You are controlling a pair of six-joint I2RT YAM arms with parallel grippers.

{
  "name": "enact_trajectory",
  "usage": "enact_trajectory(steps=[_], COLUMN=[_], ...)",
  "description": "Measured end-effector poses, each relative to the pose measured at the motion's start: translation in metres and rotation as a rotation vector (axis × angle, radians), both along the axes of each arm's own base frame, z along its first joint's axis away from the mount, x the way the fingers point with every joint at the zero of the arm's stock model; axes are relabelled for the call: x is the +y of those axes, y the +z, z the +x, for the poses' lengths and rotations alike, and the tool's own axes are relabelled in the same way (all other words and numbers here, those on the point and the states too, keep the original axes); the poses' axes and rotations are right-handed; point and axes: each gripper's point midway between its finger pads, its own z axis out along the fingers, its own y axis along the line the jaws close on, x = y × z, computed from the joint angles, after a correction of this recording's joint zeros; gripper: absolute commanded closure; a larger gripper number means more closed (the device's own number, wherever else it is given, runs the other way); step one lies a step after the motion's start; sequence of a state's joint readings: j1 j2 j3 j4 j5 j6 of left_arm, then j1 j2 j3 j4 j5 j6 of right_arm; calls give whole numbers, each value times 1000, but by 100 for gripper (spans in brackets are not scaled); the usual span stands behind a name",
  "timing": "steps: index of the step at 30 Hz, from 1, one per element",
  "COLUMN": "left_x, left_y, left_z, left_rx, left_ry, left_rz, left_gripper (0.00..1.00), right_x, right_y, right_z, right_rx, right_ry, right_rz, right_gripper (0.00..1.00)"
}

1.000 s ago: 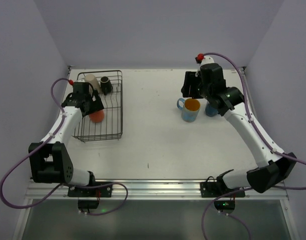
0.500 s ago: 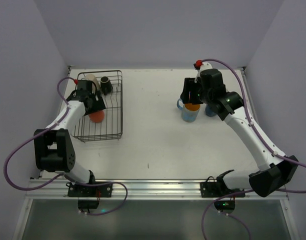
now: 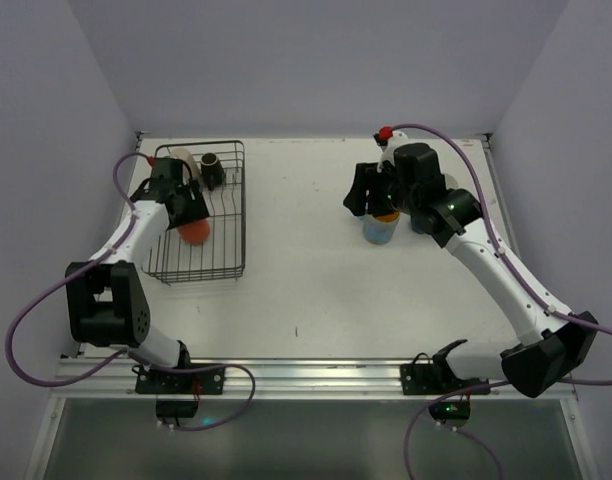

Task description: Unload the cups from the dish rack

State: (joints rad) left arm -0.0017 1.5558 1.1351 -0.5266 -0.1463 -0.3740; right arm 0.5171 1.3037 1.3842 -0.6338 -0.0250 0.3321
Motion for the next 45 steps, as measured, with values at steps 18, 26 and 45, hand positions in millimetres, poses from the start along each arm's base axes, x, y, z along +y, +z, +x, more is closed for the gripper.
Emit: enact_trajectory(steps=[18, 26, 45], left_x=[-73, -120, -154], left_y=[185, 212, 253], left_z=[-54, -80, -105], left_rx=[-536, -688, -819], left_ry=[-237, -416, -575], left_rz=[-344, -607, -893], left_gripper=[100, 100, 100], right_x=[118, 149, 169], right_y=[23, 57, 68], right_z=[-29, -38, -33], right_rx=[231, 297, 327], right_ry=[427, 655, 770], right_rz=[582, 877, 973], right_gripper=[37, 38, 39])
